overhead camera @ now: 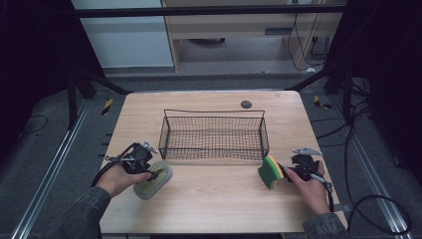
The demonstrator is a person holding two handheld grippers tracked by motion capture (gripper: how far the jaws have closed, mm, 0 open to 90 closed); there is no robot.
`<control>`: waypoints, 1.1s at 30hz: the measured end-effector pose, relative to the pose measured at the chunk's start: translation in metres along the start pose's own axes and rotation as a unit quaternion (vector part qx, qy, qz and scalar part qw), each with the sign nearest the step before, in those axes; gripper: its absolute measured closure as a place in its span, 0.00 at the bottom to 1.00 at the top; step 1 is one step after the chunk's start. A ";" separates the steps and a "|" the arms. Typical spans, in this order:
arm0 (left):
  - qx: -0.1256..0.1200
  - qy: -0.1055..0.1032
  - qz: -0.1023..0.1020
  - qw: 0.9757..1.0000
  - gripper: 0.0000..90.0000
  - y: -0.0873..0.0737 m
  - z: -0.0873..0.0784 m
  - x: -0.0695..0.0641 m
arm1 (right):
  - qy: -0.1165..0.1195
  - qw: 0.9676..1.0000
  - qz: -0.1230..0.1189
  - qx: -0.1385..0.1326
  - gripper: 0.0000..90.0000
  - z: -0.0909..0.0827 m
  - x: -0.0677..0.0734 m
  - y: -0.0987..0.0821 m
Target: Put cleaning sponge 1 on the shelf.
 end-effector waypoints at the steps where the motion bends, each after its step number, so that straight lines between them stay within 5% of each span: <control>1: -0.001 -0.001 -0.003 1.000 0.56 0.000 0.001 0.000 | 0.000 1.000 0.000 0.000 0.01 0.000 0.000 0.000; 23: 0.019 -0.018 -0.003 1.000 0.78 -0.006 0.011 0.004 | 0.003 1.000 0.000 0.000 0.01 0.000 0.002 0.000; 28: 0.017 -0.011 0.015 1.000 0.79 -0.007 0.007 0.003 | 0.003 1.000 -0.001 0.000 0.01 0.000 0.002 0.000; 33: -0.012 0.002 0.063 0.998 0.79 -0.006 -0.010 0.002 | 0.004 1.000 -0.002 0.001 0.01 0.000 0.002 0.000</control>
Point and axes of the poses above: each handheld gripper's, and its own axes: z roughly forward along the jaws, y roughly out of its top, x roughly to its left, the point moved 5 cm from there along z, roughly forward along the jaws, and after that the axes turned 4 degrees about x, right-handed, at the moved point
